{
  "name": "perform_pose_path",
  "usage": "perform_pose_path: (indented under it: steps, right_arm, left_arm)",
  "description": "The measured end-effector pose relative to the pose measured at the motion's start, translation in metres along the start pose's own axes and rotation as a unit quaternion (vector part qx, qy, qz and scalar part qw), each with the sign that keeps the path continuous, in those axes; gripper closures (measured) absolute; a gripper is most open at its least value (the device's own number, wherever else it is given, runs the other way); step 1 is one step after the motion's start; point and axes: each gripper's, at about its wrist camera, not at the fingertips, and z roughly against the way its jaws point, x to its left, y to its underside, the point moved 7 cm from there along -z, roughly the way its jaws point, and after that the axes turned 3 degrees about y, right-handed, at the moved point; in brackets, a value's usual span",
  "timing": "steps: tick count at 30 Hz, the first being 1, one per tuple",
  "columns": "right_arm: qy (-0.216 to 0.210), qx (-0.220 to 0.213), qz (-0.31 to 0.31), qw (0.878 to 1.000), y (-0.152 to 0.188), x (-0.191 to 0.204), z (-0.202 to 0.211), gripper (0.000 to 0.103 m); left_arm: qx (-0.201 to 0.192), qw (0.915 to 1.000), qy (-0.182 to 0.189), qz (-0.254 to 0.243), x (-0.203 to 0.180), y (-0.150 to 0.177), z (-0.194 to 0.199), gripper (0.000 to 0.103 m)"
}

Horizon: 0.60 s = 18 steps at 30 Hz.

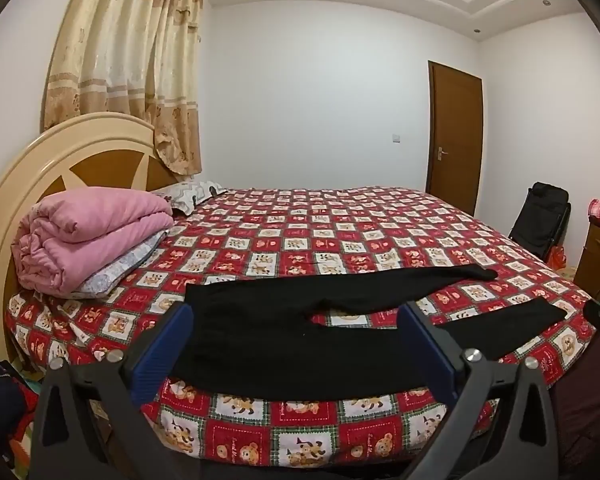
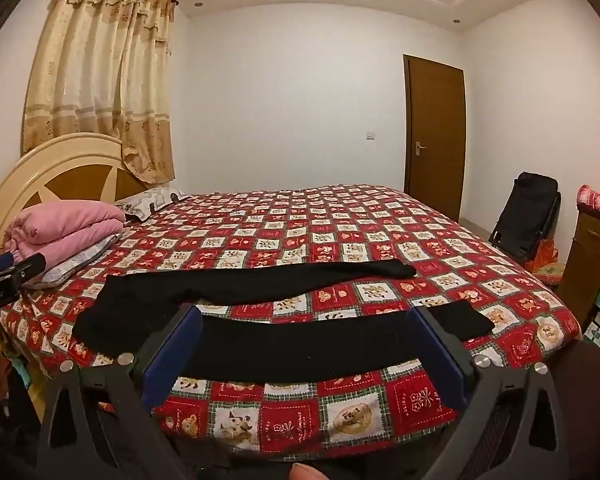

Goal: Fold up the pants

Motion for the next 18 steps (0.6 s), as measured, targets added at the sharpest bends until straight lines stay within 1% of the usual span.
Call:
perform_pose_path:
  steps: [3, 18]
  right_arm:
    - [0.005, 0.009, -0.002, 1.0, 0.002, 0.0, -0.008, 0.001]
    - [0.011, 0.024, -0.006, 1.0, 0.007, -0.003, -0.017, 0.001]
  left_arm:
    - [0.0, 1.0, -0.001, 0.0, 0.0, 0.001, 0.0, 0.0]
    - [0.005, 1.0, 0.003, 0.001, 0.001, 0.003, -0.003, 0.0]
